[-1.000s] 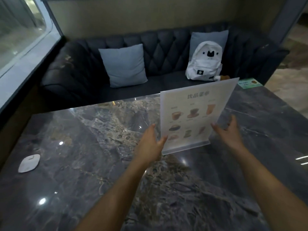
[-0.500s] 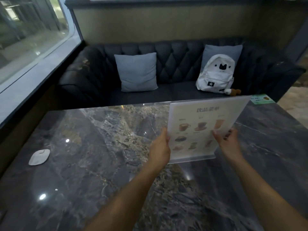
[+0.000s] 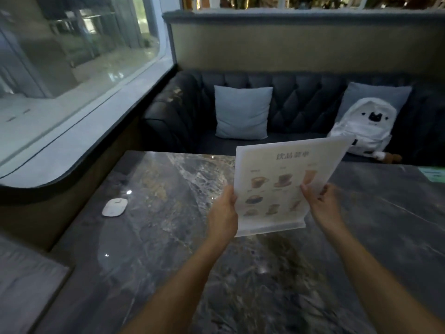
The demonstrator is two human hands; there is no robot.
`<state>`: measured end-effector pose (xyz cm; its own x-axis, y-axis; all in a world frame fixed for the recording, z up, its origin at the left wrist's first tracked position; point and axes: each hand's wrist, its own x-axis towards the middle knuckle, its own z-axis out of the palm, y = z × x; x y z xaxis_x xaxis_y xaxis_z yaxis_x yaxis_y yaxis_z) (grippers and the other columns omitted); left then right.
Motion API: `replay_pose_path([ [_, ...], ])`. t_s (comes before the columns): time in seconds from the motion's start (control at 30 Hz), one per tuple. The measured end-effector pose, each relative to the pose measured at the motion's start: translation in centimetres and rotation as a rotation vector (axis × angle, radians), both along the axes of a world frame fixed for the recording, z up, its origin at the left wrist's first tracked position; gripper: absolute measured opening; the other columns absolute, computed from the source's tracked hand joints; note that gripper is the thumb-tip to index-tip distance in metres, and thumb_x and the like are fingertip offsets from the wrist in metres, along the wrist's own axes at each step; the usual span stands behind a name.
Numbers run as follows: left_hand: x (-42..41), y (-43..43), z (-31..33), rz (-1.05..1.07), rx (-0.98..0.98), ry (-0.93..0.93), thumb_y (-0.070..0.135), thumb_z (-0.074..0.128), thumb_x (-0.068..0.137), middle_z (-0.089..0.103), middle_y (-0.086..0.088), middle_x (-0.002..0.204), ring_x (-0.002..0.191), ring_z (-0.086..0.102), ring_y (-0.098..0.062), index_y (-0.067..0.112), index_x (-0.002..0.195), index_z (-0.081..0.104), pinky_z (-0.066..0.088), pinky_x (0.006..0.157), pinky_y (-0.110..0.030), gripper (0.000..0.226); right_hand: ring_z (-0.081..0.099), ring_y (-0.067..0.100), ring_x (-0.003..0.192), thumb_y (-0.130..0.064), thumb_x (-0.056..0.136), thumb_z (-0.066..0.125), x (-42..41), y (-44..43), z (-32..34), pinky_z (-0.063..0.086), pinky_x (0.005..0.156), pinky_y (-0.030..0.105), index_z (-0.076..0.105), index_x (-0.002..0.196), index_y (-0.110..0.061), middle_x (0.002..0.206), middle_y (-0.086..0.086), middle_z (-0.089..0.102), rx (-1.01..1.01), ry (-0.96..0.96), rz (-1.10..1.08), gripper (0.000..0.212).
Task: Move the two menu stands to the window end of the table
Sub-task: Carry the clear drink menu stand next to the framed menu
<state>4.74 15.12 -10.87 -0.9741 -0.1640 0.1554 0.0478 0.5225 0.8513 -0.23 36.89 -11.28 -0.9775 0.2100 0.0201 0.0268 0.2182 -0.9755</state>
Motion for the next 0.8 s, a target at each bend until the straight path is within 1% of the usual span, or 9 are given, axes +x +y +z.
replay_pose_path([
  [0.07, 0.3, -2.7, 0.3, 0.028, -0.014, -0.001, 0.016, 0.035, 0.094, 0.064, -0.012, 0.100, 0.085, 0.061, -0.028, 0.019, 0.105, 0.046, 0.053, 0.073, -0.052, 0.016, 0.056, 0.030, 0.108, -0.038, 0.082, 0.060, -0.8, -2.9, 0.2, 0.048, 0.092, 0.056, 0.038, 0.120, -0.009, 0.125, 0.015, 0.053, -0.002, 0.002, 0.026, 0.052],
  [0.17, 0.9, -6.9, 0.7, 0.075, -0.053, 0.017, 0.013, 0.034, 0.094, 0.064, -0.015, 0.098, 0.084, 0.059, -0.032, 0.015, 0.105, 0.046, 0.051, 0.072, -0.054, 0.017, 0.058, 0.034, 0.104, -0.038, 0.082, 0.060, -1.9, -7.4, 0.4, 0.050, 0.089, 0.056, 0.041, 0.117, -0.005, 0.120, 0.017, 0.055, 0.017, 0.015, 0.088, 0.051],
  [0.33, 2.2, -14.5, 0.7, 0.144, 0.040, -0.033, 0.001, 0.033, 0.089, 0.061, -0.015, 0.111, 0.101, 0.058, -0.033, 0.011, 0.107, 0.046, 0.049, 0.082, -0.056, 0.025, 0.057, 0.028, 0.102, -0.038, 0.081, 0.061, -2.9, -15.9, 0.9, 0.051, 0.085, 0.050, 0.034, 0.110, -0.018, 0.115, 0.006, 0.051, -0.030, 0.004, 0.184, 0.045],
  [0.4, 2.9, -17.4, 0.6, 0.176, 0.076, -0.035, 0.000, 0.034, 0.091, 0.061, -0.014, 0.114, 0.102, 0.059, -0.030, 0.011, 0.109, 0.048, 0.051, 0.084, -0.055, 0.025, 0.056, 0.029, 0.102, -0.038, 0.081, 0.061, -3.2, -19.4, 0.9, 0.051, 0.083, 0.048, 0.035, 0.113, -0.016, 0.115, 0.009, 0.051, -0.047, -0.003, 0.214, 0.047],
  [0.53, 4.2, -22.7, 0.4, 0.303, 0.022, 0.015, 0.005, 0.036, 0.092, 0.063, -0.005, 0.109, 0.096, 0.061, -0.020, 0.022, 0.109, 0.050, 0.055, 0.080, -0.044, 0.028, 0.056, 0.025, 0.100, -0.039, 0.081, 0.061, -3.2, -25.9, 0.9, 0.052, 0.081, 0.046, 0.037, 0.111, -0.017, 0.113, 0.006, 0.051, -0.067, -0.034, 0.298, 0.044],
  [0.63, 5.3, -26.2, 0.0, 0.376, -0.028, 0.006, 0.013, 0.036, 0.094, 0.063, -0.003, 0.103, 0.090, 0.061, -0.019, 0.030, 0.093, 0.046, 0.056, 0.072, -0.037, 0.020, 0.058, 0.019, 0.091, -0.032, 0.083, 0.060, -3.2, -30.4, 0.8, 0.051, 0.083, 0.047, 0.042, 0.099, -0.014, 0.100, 0.000, 0.055, -0.131, -0.019, 0.359, 0.030],
  [0.67, 5.6, -27.2, -0.1, 0.397, -0.023, 0.004, 0.014, 0.036, 0.093, 0.063, -0.002, 0.102, 0.089, 0.061, -0.020, 0.032, 0.088, 0.044, 0.056, 0.071, -0.038, 0.020, 0.058, 0.019, 0.092, -0.033, 0.083, 0.061, -3.3, -31.7, 0.8, 0.052, 0.082, 0.045, 0.041, 0.102, -0.013, 0.099, -0.001, 0.055, -0.151, -0.025, 0.375, 0.034],
  [0.73, 6.0, -29.0, -0.1, 0.435, 0.001, -0.012, 0.014, 0.035, 0.093, 0.060, -0.006, 0.099, 0.089, 0.059, -0.024, 0.031, 0.081, 0.040, 0.055, 0.075, -0.048, 0.021, 0.060, 0.018, 0.096, -0.037, 0.081, 0.062, -3.7, -34.3, 0.6, 0.053, 0.076, 0.037, 0.037, 0.110, -0.015, 0.105, 0.000, 0.057, -0.190, -0.044, 0.409, 0.045],
  [0.8, 6.5, -30.5, -0.1, 0.487, -0.013, -0.038, 0.018, 0.034, 0.091, 0.057, -0.001, 0.089, 0.083, 0.057, -0.022, 0.035, 0.072, 0.034, 0.052, 0.076, -0.052, 0.026, 0.060, 0.016, 0.097, -0.040, 0.079, 0.063, -4.0, -36.5, 0.4, 0.055, 0.071, 0.032, 0.038, 0.109, -0.021, 0.110, -0.001, 0.058, -0.255, -0.058, 0.447, 0.043],
])
